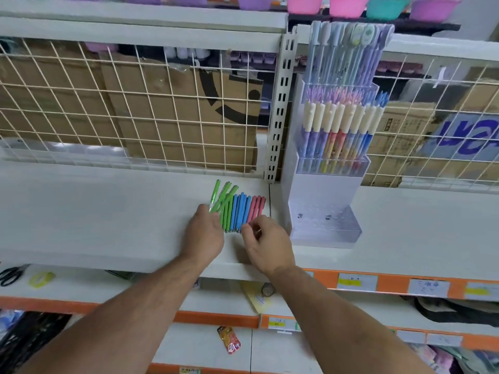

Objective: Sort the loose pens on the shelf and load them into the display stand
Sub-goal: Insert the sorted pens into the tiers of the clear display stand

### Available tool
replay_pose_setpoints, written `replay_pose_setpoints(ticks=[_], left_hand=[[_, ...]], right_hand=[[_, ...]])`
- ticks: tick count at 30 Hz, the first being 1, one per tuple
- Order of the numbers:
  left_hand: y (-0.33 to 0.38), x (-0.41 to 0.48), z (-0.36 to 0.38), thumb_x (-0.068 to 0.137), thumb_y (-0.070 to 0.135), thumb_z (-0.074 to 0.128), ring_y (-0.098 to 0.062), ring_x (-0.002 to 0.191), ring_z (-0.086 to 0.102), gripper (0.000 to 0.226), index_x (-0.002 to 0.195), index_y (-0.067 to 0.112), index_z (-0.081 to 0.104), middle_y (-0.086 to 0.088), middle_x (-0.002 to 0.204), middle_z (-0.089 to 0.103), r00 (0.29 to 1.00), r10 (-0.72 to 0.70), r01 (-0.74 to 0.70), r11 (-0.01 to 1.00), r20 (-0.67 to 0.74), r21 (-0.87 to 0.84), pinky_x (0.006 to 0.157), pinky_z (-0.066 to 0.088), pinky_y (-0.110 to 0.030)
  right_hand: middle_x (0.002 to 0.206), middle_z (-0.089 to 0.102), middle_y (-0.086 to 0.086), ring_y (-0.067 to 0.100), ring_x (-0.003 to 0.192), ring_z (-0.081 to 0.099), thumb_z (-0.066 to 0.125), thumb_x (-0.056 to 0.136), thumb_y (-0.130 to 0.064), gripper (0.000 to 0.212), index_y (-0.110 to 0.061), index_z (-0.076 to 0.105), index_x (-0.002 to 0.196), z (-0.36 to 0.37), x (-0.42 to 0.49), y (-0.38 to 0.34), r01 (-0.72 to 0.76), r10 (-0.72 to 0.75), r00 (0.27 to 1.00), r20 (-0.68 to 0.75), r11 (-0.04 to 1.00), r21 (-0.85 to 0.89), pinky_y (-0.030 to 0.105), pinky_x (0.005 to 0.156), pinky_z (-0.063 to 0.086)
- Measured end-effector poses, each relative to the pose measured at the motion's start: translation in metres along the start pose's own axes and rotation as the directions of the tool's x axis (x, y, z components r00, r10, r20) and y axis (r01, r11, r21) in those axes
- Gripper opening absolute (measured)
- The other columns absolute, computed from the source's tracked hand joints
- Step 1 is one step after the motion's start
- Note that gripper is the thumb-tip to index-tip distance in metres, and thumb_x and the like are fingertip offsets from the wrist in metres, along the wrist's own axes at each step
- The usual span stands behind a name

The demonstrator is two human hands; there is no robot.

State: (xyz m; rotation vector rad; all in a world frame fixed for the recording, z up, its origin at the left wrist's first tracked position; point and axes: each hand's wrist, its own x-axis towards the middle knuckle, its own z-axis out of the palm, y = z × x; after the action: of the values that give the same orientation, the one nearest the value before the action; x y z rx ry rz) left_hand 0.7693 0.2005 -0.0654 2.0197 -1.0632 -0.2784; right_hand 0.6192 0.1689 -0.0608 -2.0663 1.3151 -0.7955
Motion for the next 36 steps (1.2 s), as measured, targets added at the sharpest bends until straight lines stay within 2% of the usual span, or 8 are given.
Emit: replay_pose_setpoints(ticks=[3, 6, 10, 14, 20, 26, 31, 36], left_hand=[[0.028, -0.022, 0.008, 0.103, 0.022, 0.041, -0.023, 0.069, 0.067, 0.014, 0.096, 0.018, 0.053, -0.006, 0.083, 0.069, 0.982, -0.024, 0.075, 0.959, 0.185, -0.275, 0.063, 0.057, -0.039], [0.057, -0.040, 0.013, 0.104, 0.016, 0.045, -0.005, 0.052, 0.054, 0.015, 0.093, 0.009, 0.052, -0.005, 0.072, 0.061, 0.973, 0.036, 0.057, 0.918, 0.227, -0.393, 0.049, 0.044, -0.022], [0.079, -0.048, 0.026, 0.104, 0.012, 0.046, -0.002, 0.048, 0.054, 0.011, 0.108, 0.005, 0.053, 0.005, 0.062, 0.057, 0.955, 0.049, 0.093, 0.888, 0.293, -0.451, 0.049, 0.044, -0.023], [0.084, -0.049, 0.041, 0.105, 0.020, 0.045, -0.027, 0.068, 0.071, 0.019, 0.122, 0.010, 0.044, -0.009, 0.084, 0.072, 0.951, 0.006, 0.137, 0.888, 0.309, -0.439, 0.047, 0.046, -0.028], [0.078, -0.046, 0.052, 0.107, 0.025, 0.037, -0.019, 0.048, 0.060, 0.013, 0.111, 0.013, 0.038, -0.011, 0.085, 0.070, 0.967, -0.064, 0.135, 0.949, 0.247, -0.285, 0.046, 0.047, -0.026], [0.078, -0.048, 0.057, 0.106, 0.025, 0.039, -0.018, 0.071, 0.062, 0.014, 0.100, 0.014, 0.044, -0.009, 0.077, 0.069, 0.983, -0.025, 0.064, 0.974, 0.181, -0.216, 0.056, 0.037, -0.026], [0.076, -0.046, 0.059, 0.106, 0.026, 0.039, -0.011, 0.065, 0.057, 0.014, 0.099, 0.015, 0.043, -0.011, 0.084, 0.067, 0.981, -0.013, 0.056, 0.975, 0.194, -0.215, 0.055, 0.037, -0.026], [0.071, -0.045, 0.061, 0.106, 0.028, 0.039, -0.019, 0.074, 0.060, 0.015, 0.096, 0.019, 0.044, -0.008, 0.083, 0.067, 0.979, -0.009, 0.056, 0.973, 0.203, -0.226, 0.062, 0.044, -0.030]], right_hand=[[0.080, 0.068, -0.007, 0.009, 0.075, 0.061, 0.059, 0.094, -0.034, 0.016, -0.021, 0.068, 0.088, -0.014, 0.004, -0.012, -0.031, 0.047, 0.997, -0.055, 0.964, 0.264, 0.026, 0.069, 0.049], [0.073, 0.066, -0.006, 0.006, 0.070, 0.060, 0.061, 0.094, -0.026, 0.015, -0.017, 0.067, 0.083, -0.036, 0.011, -0.020, -0.065, 0.103, 0.991, -0.081, 0.925, 0.375, 0.020, 0.065, 0.045], [0.068, 0.065, 0.003, 0.026, 0.070, 0.064, 0.062, 0.095, -0.020, 0.021, -0.017, 0.061, 0.074, -0.065, 0.021, -0.006, -0.044, 0.080, 0.993, -0.092, 0.940, 0.338, 0.043, 0.069, 0.056], [0.065, 0.068, 0.001, 0.028, 0.069, 0.068, 0.065, 0.093, -0.024, 0.023, -0.024, 0.059, 0.071, -0.104, 0.032, 0.014, -0.036, 0.091, 0.983, -0.162, 0.949, 0.314, 0.053, 0.069, 0.059], [0.068, 0.070, 0.000, 0.025, 0.071, 0.070, 0.063, 0.096, -0.025, 0.025, -0.023, 0.058, 0.072, -0.150, 0.048, 0.036, -0.033, 0.090, 0.978, -0.186, 0.957, 0.289, 0.052, 0.072, 0.059], [0.074, 0.070, 0.000, 0.023, 0.074, 0.069, 0.061, 0.095, -0.029, 0.019, -0.027, 0.057, 0.076, -0.145, 0.056, 0.039, -0.005, 0.038, 0.989, -0.143, 0.974, 0.226, 0.048, 0.071, 0.060], [0.077, 0.070, 0.001, 0.023, 0.074, 0.069, 0.058, 0.096, -0.033, 0.018, -0.028, 0.057, 0.078, -0.140, 0.061, 0.039, -0.011, 0.029, 0.994, -0.104, 0.985, 0.175, 0.047, 0.065, 0.061], [0.078, 0.070, 0.004, 0.026, 0.071, 0.065, 0.056, 0.098, -0.028, 0.018, -0.019, 0.059, 0.083, -0.140, 0.066, 0.040, 0.000, 0.005, 0.999, -0.054, 0.997, 0.079, 0.045, 0.066, 0.059]])
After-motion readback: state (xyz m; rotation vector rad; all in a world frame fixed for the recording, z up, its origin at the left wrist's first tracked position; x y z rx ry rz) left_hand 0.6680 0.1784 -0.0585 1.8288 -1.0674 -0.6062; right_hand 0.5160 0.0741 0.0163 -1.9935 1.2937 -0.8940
